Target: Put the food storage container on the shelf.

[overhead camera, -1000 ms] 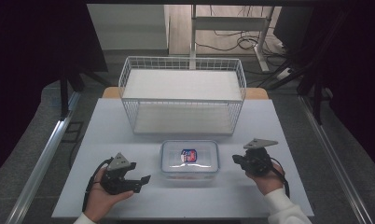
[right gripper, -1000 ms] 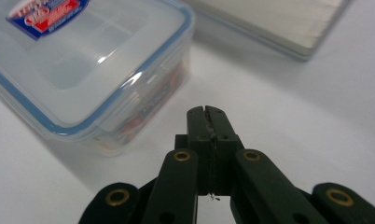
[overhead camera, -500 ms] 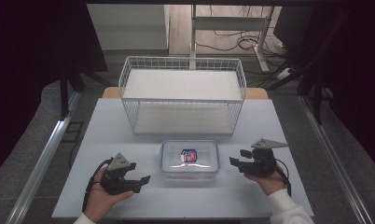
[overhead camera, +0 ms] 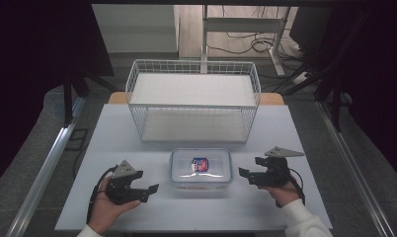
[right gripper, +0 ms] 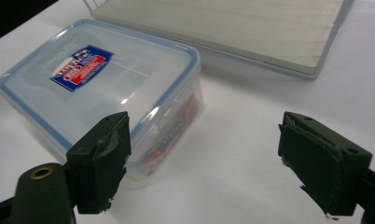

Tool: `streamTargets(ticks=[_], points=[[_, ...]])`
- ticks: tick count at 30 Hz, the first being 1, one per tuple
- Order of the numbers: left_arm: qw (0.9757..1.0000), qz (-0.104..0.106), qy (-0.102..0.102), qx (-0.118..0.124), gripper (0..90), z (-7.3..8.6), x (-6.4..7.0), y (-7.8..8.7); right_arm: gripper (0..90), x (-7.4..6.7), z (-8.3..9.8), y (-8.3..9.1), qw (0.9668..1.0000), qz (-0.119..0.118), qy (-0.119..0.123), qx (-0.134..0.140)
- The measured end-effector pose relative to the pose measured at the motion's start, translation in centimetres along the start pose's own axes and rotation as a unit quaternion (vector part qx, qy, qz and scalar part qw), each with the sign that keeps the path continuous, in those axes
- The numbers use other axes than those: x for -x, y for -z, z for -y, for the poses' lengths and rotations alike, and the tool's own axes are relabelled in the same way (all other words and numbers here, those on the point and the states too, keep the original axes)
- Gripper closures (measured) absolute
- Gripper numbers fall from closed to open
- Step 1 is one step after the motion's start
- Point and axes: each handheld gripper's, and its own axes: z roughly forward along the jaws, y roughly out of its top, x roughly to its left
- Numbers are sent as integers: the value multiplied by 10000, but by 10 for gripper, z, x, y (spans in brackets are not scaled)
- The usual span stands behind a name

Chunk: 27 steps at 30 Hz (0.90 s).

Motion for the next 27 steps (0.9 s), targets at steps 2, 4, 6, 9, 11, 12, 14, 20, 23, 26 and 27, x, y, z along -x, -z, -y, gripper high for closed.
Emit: streamTargets(ticks=[2, 4, 6, 9, 11, 12, 14, 20, 23, 26, 27], points=[[9998, 114, 169, 4, 171, -5, -2, -3, 174, 0, 0, 0, 10000, -47, -30, 9], [9994, 183, 278, 13, 137, -9, -4, -6, 177, 0, 1, 0, 9998, -132, -112, 23], [9993, 196, 309, 31, 127, -12, -4, -7, 177, 1, 1, 0, 9996, -214, -181, 45], [9987, 320, 395, 29, 109, -20, -5, -11, 176, 1, 2, -1, 9993, -263, -246, 42], [9980, 423, 474, 30, 102, -24, -5, -14, 171, 0, 2, -1, 9992, -310, -250, 80], [9968, 563, 576, 1, 96, -28, -6, -16, 168, -1, 2, -2, 9988, -383, -293, 97], [9957, 649, 657, 1, 94, -31, -8, -19, 167, -1, 2, -3, 9987, -400, -305, 104], [9884, 1034, 1110, -9, 71, -43, -18, -30, 167, 1, 1, -7, 9981, -422, -440, 74], [9840, 1192, 1322, -47, 66, -46, -25, -37, 167, 1, 0, -7, 9981, -418, -453, 97], [9815, 1275, 1427, -104, 66, -47, -30, -44, 167, 1, 0, -9, 9982, -428, -425, 71], [9815, 1275, 1427, -104, 66, -47, -30, -44, 167, 1, 0, -9, 9982, -428, -425, 71]])
